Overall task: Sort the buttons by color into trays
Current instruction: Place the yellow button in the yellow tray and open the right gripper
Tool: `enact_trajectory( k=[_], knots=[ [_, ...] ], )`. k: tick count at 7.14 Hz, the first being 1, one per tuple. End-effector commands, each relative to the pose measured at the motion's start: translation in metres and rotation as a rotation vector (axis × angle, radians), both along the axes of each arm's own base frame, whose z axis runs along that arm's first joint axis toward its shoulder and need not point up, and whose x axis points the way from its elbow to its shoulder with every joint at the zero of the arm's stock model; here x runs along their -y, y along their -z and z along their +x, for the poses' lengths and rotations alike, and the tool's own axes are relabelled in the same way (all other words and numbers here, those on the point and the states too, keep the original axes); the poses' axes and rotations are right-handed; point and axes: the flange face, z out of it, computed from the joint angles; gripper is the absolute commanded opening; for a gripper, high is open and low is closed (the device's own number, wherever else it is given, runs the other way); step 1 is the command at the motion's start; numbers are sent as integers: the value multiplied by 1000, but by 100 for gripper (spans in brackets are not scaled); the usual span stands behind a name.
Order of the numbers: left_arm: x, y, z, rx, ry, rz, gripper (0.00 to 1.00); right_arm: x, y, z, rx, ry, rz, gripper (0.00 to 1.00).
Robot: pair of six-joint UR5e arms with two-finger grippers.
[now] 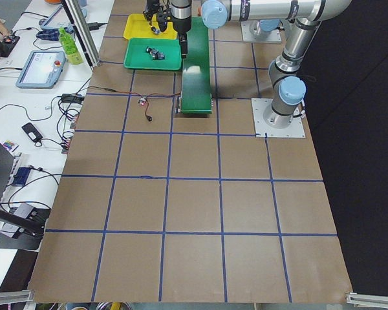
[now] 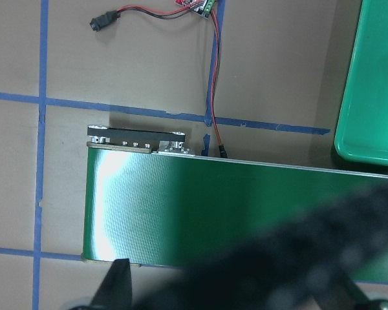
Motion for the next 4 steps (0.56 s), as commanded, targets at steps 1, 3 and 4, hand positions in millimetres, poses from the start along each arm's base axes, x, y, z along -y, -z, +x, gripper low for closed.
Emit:
enact_trajectory(
  k=[1,3,4],
  knots=[
    [8,-17,-4,-23,1,-32,100,-61,-90,5,0,-98,104,100],
    [11,-3,-2,-17,2,-6,100,-124,-162,9,10,-269,158,100],
    [19,2,0,-14,-1,-6,100,-155,-189,11,15,-453,192,100]
  ],
)
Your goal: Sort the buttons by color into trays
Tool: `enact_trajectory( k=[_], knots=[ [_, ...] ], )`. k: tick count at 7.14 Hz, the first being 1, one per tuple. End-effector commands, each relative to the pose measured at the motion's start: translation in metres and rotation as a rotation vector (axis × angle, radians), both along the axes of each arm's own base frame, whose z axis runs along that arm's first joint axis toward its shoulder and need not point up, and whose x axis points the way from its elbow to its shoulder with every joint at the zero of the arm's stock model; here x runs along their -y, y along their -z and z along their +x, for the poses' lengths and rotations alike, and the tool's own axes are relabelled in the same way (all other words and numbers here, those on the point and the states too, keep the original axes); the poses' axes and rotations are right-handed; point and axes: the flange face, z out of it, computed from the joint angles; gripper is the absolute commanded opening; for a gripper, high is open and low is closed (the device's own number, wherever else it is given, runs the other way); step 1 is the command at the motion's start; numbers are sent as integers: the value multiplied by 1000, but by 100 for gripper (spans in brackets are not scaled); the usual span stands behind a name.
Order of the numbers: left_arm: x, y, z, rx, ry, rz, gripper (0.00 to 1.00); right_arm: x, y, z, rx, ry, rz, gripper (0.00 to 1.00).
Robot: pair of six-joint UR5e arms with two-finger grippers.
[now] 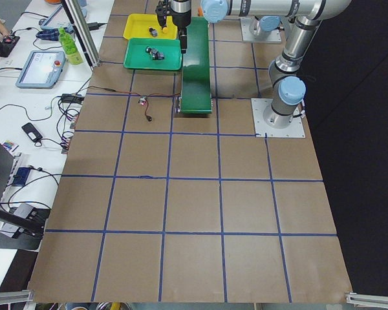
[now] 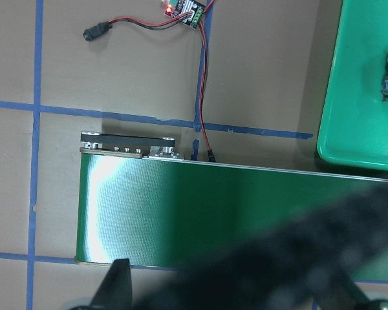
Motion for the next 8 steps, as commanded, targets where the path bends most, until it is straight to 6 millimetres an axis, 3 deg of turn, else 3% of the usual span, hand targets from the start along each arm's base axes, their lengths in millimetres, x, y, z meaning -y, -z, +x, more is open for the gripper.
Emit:
enact_trajectory(
  k=[1,2,4,6,8],
  knots=[
    [-4,-16,4,40,0,-18,100,-75,-71,5,14,-194,18,100],
    [-8,-16,2,47,5,-2,100,-87,-78,7,21,-209,10,100],
    [-16,-23,3,56,6,0,100,-94,-41,11,46,-202,45,100],
    [-20,-41,1,64,9,-34,100,-97,-36,45,123,-257,10,100],
    [-27,-33,1,69,11,14,100,-97,-38,51,126,-283,-52,100]
  ],
)
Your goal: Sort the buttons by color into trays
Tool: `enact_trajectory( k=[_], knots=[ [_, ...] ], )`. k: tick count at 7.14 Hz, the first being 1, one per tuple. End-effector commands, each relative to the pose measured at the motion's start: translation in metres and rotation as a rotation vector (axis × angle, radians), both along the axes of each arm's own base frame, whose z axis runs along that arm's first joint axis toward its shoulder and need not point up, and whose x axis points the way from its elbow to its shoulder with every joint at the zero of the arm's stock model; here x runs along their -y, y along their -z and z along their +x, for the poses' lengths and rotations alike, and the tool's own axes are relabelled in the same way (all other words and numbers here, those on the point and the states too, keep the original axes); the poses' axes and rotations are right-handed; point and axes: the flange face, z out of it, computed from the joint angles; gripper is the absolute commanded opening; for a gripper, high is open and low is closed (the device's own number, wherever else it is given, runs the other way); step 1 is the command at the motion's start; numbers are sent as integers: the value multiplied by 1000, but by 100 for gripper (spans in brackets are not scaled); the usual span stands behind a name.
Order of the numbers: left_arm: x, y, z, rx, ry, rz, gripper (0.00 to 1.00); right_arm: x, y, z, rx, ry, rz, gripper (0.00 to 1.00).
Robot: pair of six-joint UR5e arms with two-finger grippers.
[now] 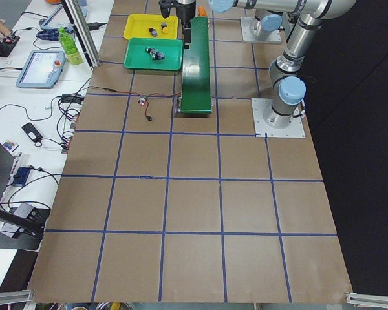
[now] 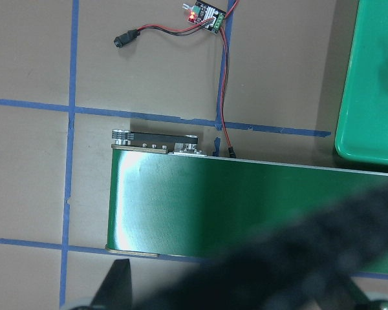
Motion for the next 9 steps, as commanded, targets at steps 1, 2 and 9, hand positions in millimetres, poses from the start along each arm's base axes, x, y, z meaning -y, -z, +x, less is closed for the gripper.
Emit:
enact_trajectory(
  k=[1,2,9],
  knots=[
    [4,8,3,-1,-5,27,100,-7,-9,-8,11,16,-40,100],
    [8,8,7,1,-10,26,100,-6,-12,-21,2,56,-40,100],
    [9,8,6,0,27,23,100,-9,-9,-24,11,43,-16,100]
  ],
)
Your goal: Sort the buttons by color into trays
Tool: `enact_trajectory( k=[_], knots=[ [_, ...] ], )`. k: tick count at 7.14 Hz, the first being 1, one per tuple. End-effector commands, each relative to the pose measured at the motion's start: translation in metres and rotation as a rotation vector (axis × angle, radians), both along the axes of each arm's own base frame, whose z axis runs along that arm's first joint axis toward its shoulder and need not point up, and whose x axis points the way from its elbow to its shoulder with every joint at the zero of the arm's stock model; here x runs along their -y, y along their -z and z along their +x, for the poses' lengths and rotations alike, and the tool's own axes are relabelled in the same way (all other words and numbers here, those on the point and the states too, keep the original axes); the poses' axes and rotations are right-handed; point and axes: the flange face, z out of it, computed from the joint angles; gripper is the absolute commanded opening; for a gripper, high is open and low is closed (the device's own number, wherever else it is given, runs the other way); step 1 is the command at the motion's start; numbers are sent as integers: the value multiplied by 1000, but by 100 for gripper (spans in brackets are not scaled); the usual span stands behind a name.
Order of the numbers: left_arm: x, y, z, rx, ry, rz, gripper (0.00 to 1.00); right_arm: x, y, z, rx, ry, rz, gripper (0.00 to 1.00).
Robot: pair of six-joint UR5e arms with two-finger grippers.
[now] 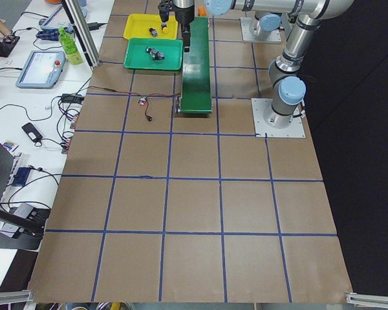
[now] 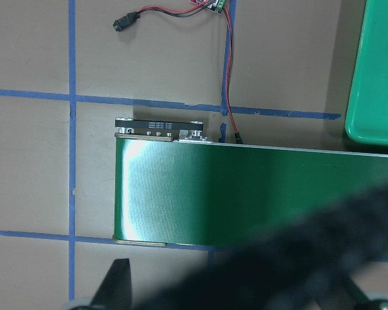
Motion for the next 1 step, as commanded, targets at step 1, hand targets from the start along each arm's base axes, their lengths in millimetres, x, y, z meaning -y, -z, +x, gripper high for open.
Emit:
enact_trajectory(
  k=[1],
  knots=[
    [-1,-1,2,3,5,-3,100,-1,3,0,1,4,5,100]
  ],
)
